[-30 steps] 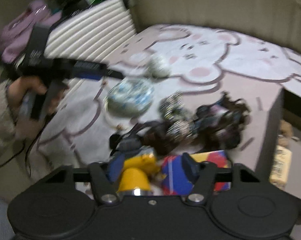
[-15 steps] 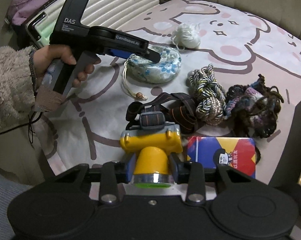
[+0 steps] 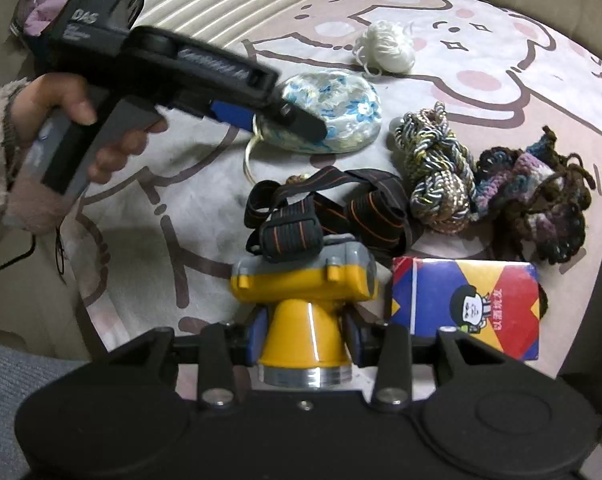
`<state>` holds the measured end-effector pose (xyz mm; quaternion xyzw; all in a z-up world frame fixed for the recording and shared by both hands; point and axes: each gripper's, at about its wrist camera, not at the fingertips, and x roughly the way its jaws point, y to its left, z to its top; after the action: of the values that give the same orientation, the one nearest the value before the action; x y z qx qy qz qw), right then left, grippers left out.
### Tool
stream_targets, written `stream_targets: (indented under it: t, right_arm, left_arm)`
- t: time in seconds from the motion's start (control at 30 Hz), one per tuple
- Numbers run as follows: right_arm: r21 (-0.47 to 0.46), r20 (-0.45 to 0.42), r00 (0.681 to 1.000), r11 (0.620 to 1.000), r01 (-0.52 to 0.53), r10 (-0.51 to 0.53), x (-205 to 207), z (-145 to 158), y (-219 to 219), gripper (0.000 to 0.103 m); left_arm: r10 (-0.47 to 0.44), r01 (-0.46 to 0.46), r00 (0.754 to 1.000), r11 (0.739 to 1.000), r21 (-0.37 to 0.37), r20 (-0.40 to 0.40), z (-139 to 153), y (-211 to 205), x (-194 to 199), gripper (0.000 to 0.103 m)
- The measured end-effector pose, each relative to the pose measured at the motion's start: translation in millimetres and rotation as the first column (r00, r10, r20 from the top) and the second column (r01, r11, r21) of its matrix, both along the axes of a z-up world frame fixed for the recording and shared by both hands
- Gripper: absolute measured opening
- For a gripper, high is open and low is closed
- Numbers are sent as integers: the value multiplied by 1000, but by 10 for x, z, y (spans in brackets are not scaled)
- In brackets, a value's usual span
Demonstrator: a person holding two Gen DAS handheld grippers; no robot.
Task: Organize objects
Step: 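Grasp the blue floral pouch with the left gripper while the right gripper grasps the yellow headlamp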
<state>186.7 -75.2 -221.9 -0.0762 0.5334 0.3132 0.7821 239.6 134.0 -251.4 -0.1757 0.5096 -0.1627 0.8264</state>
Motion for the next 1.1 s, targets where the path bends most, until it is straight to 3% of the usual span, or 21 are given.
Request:
stream_targets:
  t: [0.03,0.13,0.23,0.33,0.53,0.8,0.97,1.1]
  right_arm:
    - [4,-3,1000,1000,6,-6,2,2,-18,41]
    - [30,-22,999,999,37,-36,12,14,-80,41]
    - [69,-53,996,995,68,-64,19,32,-175,41]
    - [117,-68,994,988,99,-91,25,91,-275,41]
    - [157,-41,991,978,134,-129,26,261,-436,41]
    - [165,-34,984,970,176,-173,15,294,-638,41]
    - [166,-43,984,970,177,-172,8,255,-675,41]
    - [164,-45,983,970,181,-176,11,245,-696,41]
  left_arm:
    - [-26,26,1000,999,24,-1,22,-33,-12,74]
    - [-112,94,990,975,202,80,149,-162,-64,77]
    - [-219,136,960,910,391,176,259,-283,-106,93]
    - [-311,164,922,853,496,230,318,-365,-104,99]
    - [-432,281,884,798,533,180,223,-565,15,102]
    - [-501,340,858,719,607,113,-47,-824,163,101]
    - [-476,317,869,747,584,136,-60,-833,278,101]
    - [-491,327,859,746,580,147,-86,-835,326,102]
